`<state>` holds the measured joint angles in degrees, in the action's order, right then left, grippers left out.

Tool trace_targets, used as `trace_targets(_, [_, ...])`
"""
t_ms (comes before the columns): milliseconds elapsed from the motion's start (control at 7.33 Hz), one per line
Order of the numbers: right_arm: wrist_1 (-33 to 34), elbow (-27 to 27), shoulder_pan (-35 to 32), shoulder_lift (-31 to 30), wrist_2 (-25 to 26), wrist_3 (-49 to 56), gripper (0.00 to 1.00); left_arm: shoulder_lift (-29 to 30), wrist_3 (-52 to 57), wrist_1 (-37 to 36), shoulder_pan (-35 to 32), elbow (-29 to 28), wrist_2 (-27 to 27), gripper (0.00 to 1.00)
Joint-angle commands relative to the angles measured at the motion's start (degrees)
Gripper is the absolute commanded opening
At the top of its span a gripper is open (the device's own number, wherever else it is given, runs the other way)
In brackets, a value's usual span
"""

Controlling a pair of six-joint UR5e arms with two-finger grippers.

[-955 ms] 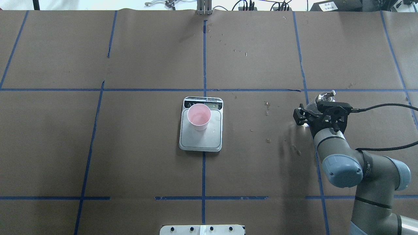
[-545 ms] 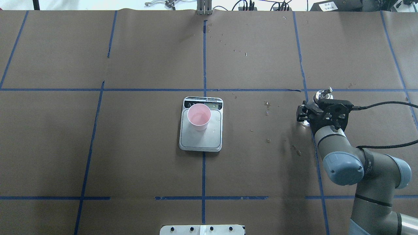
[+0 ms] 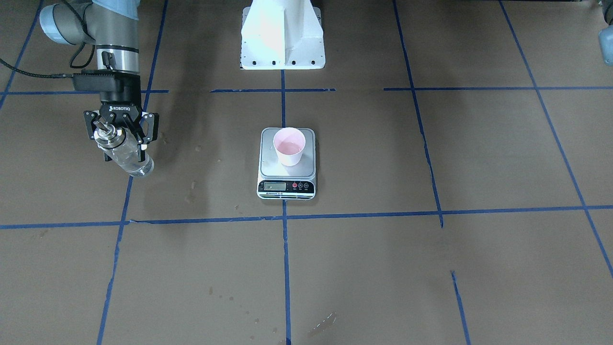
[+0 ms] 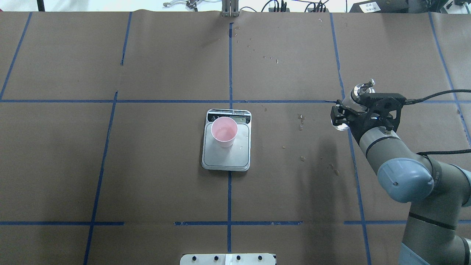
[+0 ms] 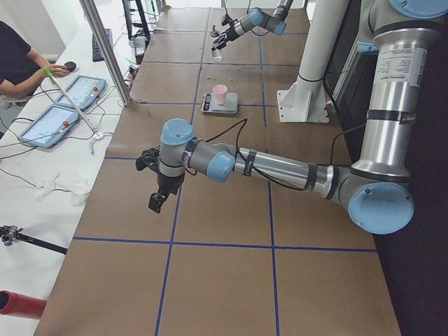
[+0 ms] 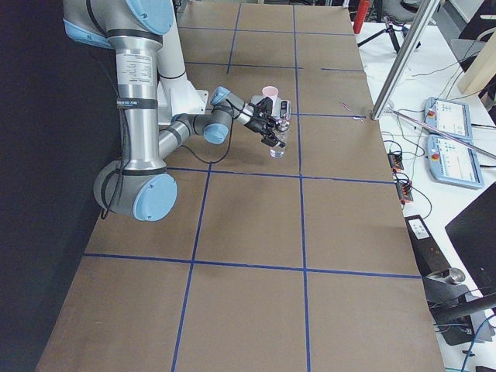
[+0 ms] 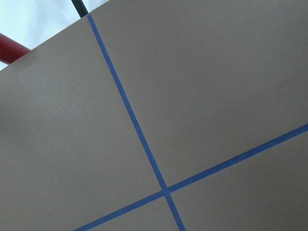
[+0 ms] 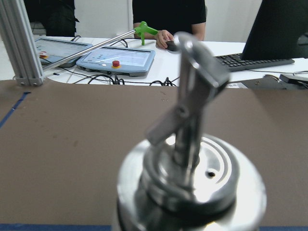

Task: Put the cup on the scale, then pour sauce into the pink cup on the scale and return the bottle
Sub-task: 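Lift the glass bottle with the right gripper toward the pink cup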

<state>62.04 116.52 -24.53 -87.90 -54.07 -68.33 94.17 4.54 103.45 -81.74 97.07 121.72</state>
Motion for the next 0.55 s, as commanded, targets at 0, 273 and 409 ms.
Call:
trace_targets(0, [0.36,2.66,-0.25,2.38,-0.16,5.04,0.00,-0.04,0.03,0.00,0.00,-0.04,0.01,1.00])
trace_targets(273, [-0.16,0.74,-0.86,4.57,-0.25,11.45,0.00,-0.04,0.03,0.00,0.00,-0.04,0.01,1.00])
trace_targets(409, [-0.33,-0.06,-0.78,7.19,-0.25,11.73,0.00,-0.04,0.38,-0.09,-0.44,-0.30,0.01,1.00])
